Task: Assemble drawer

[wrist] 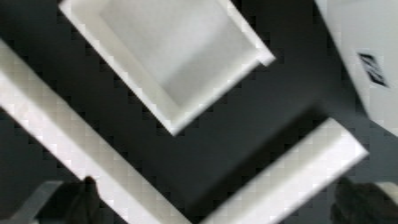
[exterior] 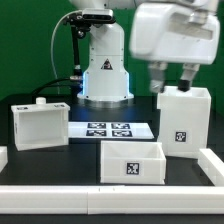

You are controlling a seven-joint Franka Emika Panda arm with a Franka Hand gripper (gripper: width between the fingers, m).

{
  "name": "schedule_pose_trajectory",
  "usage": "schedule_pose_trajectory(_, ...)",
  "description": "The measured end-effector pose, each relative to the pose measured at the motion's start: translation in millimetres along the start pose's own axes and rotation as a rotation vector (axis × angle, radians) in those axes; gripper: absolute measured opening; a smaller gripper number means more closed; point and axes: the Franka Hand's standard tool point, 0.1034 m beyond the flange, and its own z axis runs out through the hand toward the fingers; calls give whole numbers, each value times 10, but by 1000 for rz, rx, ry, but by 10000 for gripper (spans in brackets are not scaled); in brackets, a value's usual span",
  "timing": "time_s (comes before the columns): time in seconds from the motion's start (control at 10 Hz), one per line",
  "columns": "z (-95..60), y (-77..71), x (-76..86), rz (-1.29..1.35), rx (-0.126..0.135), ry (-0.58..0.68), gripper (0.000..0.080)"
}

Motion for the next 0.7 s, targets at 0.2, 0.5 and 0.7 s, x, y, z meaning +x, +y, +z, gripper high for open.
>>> schedule_pose_trajectory(0.2, 264, 402, -128, -44, 34, -5, 649)
schedule_pose_trajectory(0.5, 285, 408, -96, -63, 55, -12, 650)
schedule_pose_trajectory(0.7, 382, 433, -146, -32, 69, -7, 649)
